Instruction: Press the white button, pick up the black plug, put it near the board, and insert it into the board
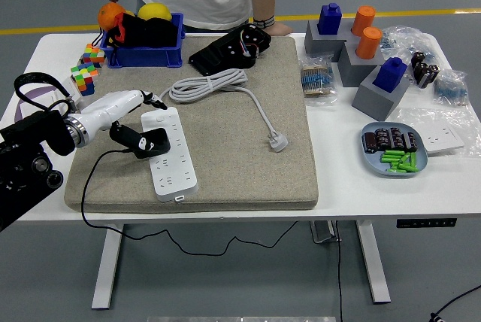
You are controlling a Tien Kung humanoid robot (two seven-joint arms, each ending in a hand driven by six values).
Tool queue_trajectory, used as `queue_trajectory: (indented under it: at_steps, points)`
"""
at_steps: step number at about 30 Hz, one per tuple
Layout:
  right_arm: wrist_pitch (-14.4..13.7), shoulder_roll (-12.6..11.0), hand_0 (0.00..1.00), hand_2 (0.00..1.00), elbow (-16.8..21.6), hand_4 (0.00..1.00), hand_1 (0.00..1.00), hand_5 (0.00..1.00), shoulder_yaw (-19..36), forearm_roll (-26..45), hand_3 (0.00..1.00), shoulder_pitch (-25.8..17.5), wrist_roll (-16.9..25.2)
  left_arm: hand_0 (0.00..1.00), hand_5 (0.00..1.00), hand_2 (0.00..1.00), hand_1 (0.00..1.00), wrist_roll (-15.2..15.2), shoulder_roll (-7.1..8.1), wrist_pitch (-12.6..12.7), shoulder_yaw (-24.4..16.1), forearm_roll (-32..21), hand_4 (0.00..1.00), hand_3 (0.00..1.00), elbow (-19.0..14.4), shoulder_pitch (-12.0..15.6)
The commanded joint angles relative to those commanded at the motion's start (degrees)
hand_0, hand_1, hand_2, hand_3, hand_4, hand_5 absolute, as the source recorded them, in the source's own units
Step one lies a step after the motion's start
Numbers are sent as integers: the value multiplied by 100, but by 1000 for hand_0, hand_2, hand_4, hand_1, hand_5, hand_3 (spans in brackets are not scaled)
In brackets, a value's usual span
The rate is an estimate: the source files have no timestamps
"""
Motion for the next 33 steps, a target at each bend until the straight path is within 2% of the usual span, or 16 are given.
queue_trajectory:
  at_steps: [4, 5, 10, 11, 14, 16, 17, 22, 23, 26, 30, 33]
  points:
    - [-3, 10, 723, 686, 2, 739, 701, 426, 0, 1, 620, -5, -2, 765, 200, 786, 856, -138, 11, 63, -700, -19, 998, 719, -201, 257]
    - [-1, 11, 723, 687, 1, 739, 701, 426, -1, -1, 620, -8, -4, 888, 325, 954, 958, -192, 16, 89, -892, -25, 998, 913, -227, 315]
    - [-8, 15, 723, 687, 2, 739, 701, 426, -5, -6, 620, -18, -5, 888, 325, 954, 958, -227, 38, 238, -1723, -35, 998, 913, -55, 537]
    - [-11, 14, 723, 686, 6, 740, 701, 424, -7, -1, 620, -15, -4, 895, 482, 958, 961, -210, 35, 285, -1873, 9, 998, 928, 11, 580]
    - [-14, 19, 723, 686, 9, 740, 701, 424, 4, -3, 620, -6, -6, 895, 482, 958, 961, -190, -15, 365, -2303, 138, 998, 928, 218, 730]
    - [-15, 19, 723, 686, 13, 740, 701, 424, 0, 6, 620, -2, -7, 895, 482, 958, 961, -184, -98, 383, -2660, 206, 998, 928, 343, 867]
    - [-17, 19, 723, 686, 15, 740, 701, 424, 0, 8, 620, -1, -6, 866, 247, 881, 897, -179, -145, 389, -2824, 231, 925, 861, 382, 932]
    - [-23, 17, 723, 686, 10, 740, 701, 424, 6, 6, 620, -13, -10, 866, 247, 881, 897, -116, -536, 379, -3861, 415, 925, 861, 487, 1317]
    - [-23, 17, 723, 687, 9, 740, 701, 426, 5, 6, 619, -15, -10, 839, 172, 853, 872, -112, -594, 377, -4016, 437, 884, 834, 489, 1361]
    - [-24, 19, 723, 687, 13, 740, 701, 426, 3, 6, 619, -10, -9, 839, 172, 853, 872, -106, -818, 376, -4518, 524, 884, 834, 466, 1523]
    - [-23, 25, 723, 686, 20, 739, 701, 426, -2, 13, 619, 1, -6, 831, 154, 843, 857, -105, -1055, 373, -4989, 596, 869, 824, 420, 1692]
    - [-18, 33, 723, 686, 20, 739, 701, 426, -14, 15, 619, -1, -8, 831, 154, 843, 857, -101, -1156, 370, -5175, 620, 869, 824, 384, 1792]
